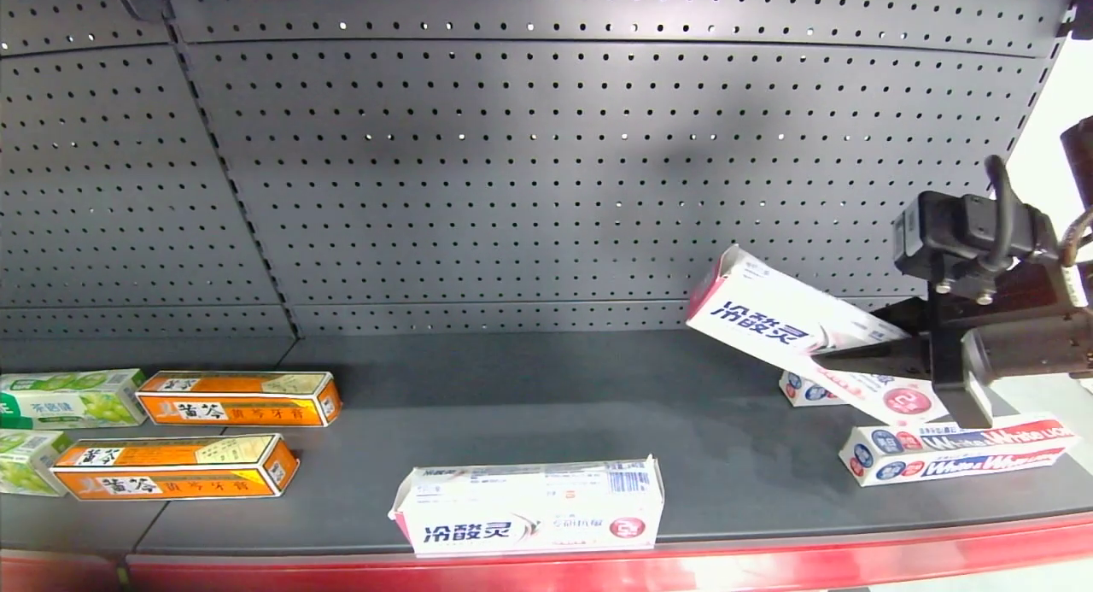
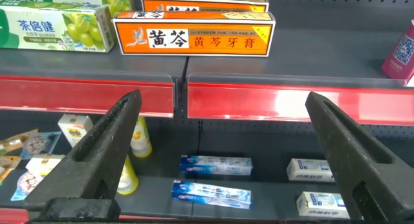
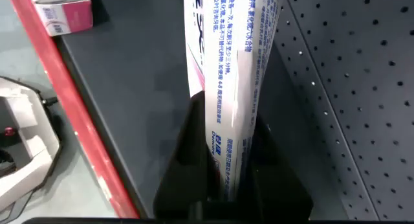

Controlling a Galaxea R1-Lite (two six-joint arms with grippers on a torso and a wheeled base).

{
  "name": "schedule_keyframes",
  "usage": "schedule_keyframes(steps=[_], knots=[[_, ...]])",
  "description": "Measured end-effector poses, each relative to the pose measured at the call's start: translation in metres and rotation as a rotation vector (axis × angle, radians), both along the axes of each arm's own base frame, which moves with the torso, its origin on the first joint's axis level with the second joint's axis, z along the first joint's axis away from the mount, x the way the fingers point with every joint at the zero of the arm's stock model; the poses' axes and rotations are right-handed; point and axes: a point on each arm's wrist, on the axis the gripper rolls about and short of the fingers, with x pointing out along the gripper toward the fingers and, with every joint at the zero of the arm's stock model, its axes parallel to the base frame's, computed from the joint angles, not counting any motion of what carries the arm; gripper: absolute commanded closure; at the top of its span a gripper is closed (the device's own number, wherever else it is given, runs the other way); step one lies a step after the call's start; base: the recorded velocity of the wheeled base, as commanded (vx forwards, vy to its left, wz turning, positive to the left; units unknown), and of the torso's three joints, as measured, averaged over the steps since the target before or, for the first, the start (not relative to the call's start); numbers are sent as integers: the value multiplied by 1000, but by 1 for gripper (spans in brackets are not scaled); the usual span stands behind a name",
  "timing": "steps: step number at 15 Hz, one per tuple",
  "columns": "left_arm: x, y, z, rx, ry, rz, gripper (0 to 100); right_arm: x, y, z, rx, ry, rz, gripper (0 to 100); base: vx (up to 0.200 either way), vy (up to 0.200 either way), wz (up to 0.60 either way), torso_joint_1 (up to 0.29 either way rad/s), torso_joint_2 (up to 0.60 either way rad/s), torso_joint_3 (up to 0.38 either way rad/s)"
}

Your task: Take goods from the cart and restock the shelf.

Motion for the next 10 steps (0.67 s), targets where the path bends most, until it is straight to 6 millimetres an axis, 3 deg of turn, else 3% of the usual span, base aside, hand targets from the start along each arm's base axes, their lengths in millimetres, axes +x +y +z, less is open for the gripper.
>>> schedule_keyframes(steps=[10], knots=[[0,0,0,0,0,0,0,43,44,-12,-66,51,125,100,0,0,0,0,0,0]])
